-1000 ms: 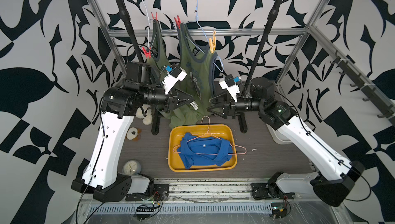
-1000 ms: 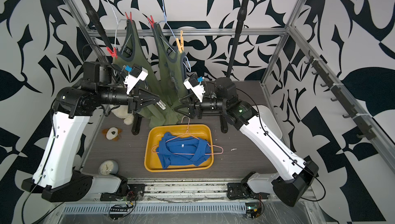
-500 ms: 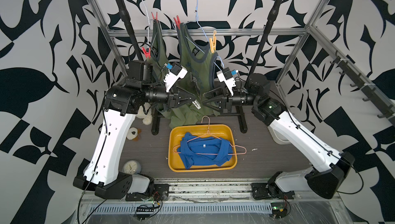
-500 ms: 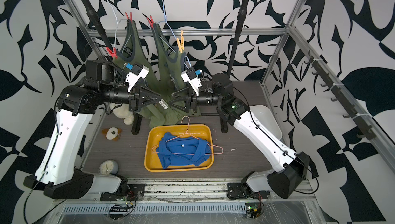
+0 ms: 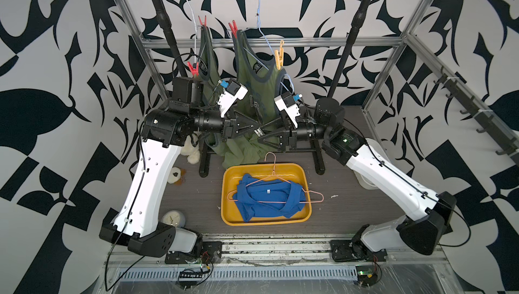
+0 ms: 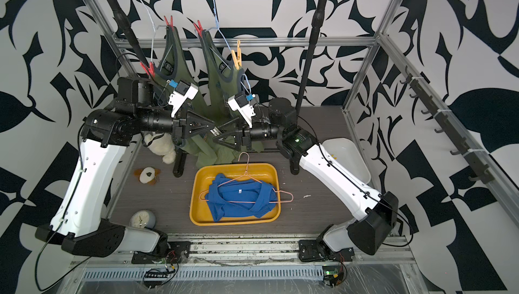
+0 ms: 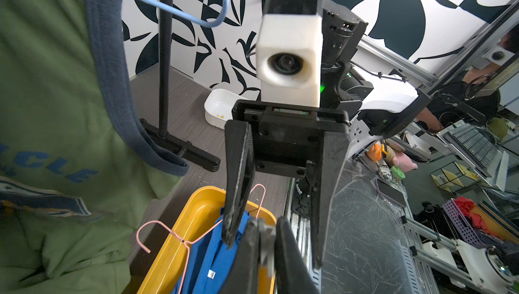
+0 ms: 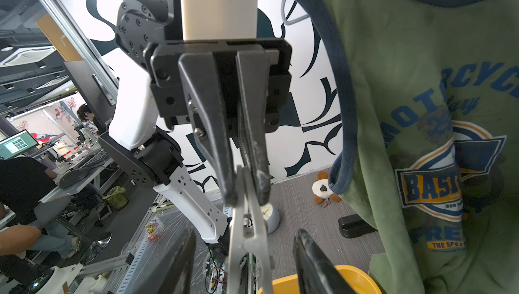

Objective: Remove the clothespins securing tank tops to the hanger
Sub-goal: Place the clothespin in the storage box.

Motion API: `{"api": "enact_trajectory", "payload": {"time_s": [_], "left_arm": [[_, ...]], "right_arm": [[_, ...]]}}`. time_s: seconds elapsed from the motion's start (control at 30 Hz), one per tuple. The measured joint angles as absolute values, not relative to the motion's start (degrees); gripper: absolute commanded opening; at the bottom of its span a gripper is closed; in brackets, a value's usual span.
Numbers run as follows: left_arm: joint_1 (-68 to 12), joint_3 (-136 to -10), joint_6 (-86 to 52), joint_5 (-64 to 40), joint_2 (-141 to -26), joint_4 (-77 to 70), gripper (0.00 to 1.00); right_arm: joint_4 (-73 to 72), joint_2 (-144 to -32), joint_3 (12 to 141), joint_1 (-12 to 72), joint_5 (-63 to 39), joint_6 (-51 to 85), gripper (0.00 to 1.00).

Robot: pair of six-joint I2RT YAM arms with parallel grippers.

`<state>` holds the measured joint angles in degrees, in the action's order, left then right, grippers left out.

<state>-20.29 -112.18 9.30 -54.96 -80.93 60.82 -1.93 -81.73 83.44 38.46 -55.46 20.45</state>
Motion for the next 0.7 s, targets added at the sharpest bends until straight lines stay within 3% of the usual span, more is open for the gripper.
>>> {"api": "enact_trajectory", "payload": {"time_s": [0.4, 0.7], "left_arm": [[-20.27, -111.87, 8.82, -55.37, -80.84, 60.31, 0.17], [-20.27, -110.21, 8.8, -55.48, -80.14, 59.64, 0.27]], "right_arm": [[0.16, -82.67, 85.19, 39.18, -54.17, 18.55, 0.21], [1.67, -82.7, 85.34, 39.53, -54.26, 17.82, 0.0]]}}
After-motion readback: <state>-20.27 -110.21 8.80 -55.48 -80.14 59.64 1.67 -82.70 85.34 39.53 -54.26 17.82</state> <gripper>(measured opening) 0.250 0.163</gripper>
